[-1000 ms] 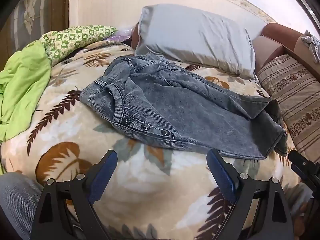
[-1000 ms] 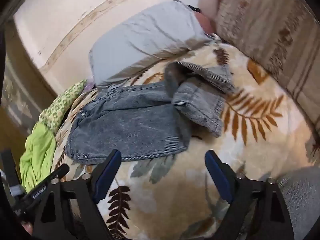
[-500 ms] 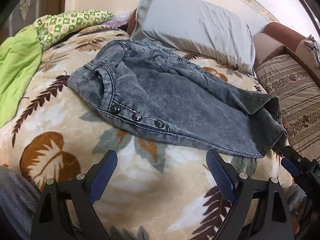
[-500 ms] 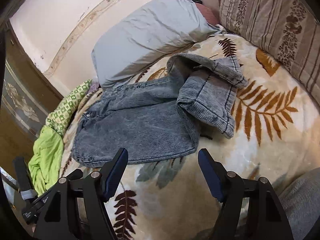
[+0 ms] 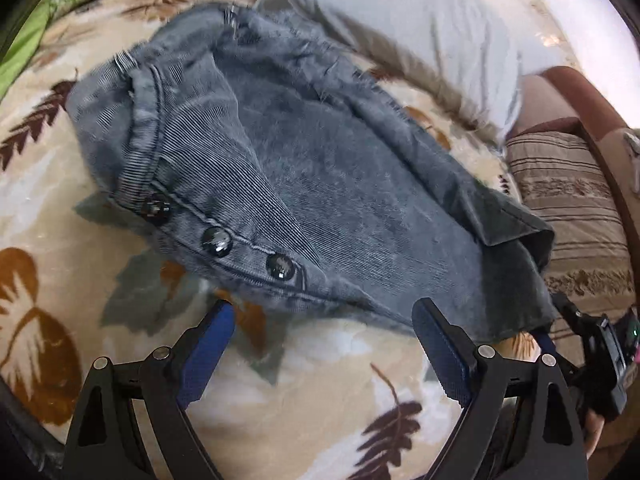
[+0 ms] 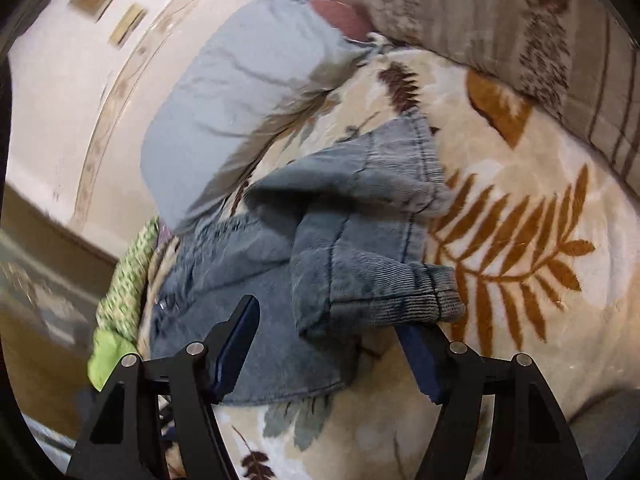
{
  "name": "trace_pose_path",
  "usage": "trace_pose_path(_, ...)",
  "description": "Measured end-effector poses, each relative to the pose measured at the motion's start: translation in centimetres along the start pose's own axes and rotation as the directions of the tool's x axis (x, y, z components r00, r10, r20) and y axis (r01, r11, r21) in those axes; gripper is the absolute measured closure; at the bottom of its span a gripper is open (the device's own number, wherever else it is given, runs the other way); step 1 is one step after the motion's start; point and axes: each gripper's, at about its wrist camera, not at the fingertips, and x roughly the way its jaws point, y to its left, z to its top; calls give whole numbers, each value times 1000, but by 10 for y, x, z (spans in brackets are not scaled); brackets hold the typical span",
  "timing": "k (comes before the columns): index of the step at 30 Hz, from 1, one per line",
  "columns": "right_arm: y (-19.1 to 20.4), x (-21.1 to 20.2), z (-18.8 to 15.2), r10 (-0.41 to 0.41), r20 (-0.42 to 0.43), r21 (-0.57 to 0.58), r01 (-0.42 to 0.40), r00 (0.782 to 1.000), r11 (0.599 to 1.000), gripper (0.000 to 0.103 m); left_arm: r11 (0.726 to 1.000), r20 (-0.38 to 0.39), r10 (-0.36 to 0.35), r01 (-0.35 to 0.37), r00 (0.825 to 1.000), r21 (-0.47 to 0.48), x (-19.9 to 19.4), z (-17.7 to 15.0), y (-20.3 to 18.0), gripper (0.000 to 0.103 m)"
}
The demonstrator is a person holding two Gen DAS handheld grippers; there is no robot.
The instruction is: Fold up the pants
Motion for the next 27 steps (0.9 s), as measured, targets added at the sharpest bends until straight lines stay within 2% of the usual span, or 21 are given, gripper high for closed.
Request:
trace_pose_path(1, -4, 0, 4, -4, 3, 18, 4, 1000, 1000, 37, 1000, -17, 12, -12, 1000, -9, 9, 5, 0, 18)
trace_pose_path(2, -7, 0, 9, -24, 12, 26, 24, 1000, 999, 54, 999, -10, 27, -28, 1000, -18, 13, 9, 0, 30)
trace_pose_path(3, -9, 0, 13, -72, 24, 17, 71, 997, 997, 77, 998, 13, 60, -60, 998, -19, 16, 13, -1, 51)
trace_pose_path(5, -13, -1, 14, -140, 50, -6, 140, 989, 990, 83, 993, 24, 120, -120, 992, -13, 21, 18, 0, 76)
trace_pose_path(8, -19, -4, 12, -171, 60, -20, 172, 983, 985, 87, 993, 36, 101, -98, 994, -73, 19, 18, 15, 90)
trace_pose_path(11, -11, -8, 8, -177, 68, -71, 181, 982, 981, 88, 989, 54, 52, -44, 997, -139, 4, 18, 26, 91)
trace_pose_path(14, 2, -17, 2, -156, 62, -110, 162, 986, 981, 89, 990, 122, 43, -26, 992, -136, -35, 9, 26, 92)
trace_pose_path(17, 12, -29, -12, -171, 12, -163, 171, 985, 972, 89, 987, 135, 79, -59, 988, -147, -69, -17, 28, 92)
trace_pose_path(18, 11, -30, -19, -198, -19, -163, 192, 980, 968, 89, 986, 124, 89, -70, 988, -150, -76, -28, 30, 92)
trace_pose_path(20, 3, -26, -30, -270, -88, -142, 256, 959, 956, 89, 984, 57, 139, -131, 989, -123, -66, -50, 31, 92)
trace_pose_path(22, -3, -20, -40, -348, -113, -124, 334, 931, 934, 81, 979, 9, 200, -200, 980, -40, -50, -64, 23, 91)
trace_pose_path(23, -4, -14, -43, -391, -125, -140, 374, 912, 917, 74, 974, 13, 225, -225, 974, -24, -45, -68, 20, 89)
trace_pose_path(25, 1, -11, -43, -392, -131, -165, 370, 911, 914, 57, 980, 5, 195, -194, 981, -31, -47, -70, 16, 86)
trace_pose_path(26, 4, -14, -44, -384, -120, -169, 362, 915, 917, 45, 986, 10, 165, -164, 986, -33, -53, -69, 14, 79)
trace_pose_path(27, 10, -21, -45, -393, -86, -178, 374, 915, 910, 40, 989, 27, 143, -142, 989, -29, -62, -70, 15, 69)
